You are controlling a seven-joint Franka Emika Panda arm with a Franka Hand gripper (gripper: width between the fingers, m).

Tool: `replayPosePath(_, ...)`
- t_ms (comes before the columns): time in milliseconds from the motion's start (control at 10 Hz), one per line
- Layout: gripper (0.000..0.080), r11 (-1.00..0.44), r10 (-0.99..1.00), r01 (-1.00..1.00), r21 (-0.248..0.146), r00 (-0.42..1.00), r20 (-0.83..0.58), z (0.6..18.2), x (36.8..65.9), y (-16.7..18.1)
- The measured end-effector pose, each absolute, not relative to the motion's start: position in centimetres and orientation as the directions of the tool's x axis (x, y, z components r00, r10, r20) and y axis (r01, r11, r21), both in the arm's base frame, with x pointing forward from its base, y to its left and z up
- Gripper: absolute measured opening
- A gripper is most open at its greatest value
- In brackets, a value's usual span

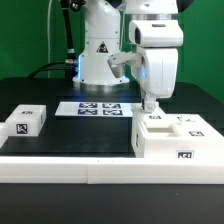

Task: Assemble cabinet

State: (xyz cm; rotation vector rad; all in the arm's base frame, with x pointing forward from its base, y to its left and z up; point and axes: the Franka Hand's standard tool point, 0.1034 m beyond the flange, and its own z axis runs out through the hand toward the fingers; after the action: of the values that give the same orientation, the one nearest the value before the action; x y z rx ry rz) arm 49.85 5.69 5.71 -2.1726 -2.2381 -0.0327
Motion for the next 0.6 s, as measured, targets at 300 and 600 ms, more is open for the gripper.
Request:
replayPosePath(300, 0.0071, 0.027, 0.999, 1.0, 0.0, -0.027, 0.031, 5.7, 49.9, 5.6)
replayPosePath(600, 0.0071, 0.022, 0.999, 1.0, 0.014, -0.022, 0.038, 5.7, 52.2, 5.8)
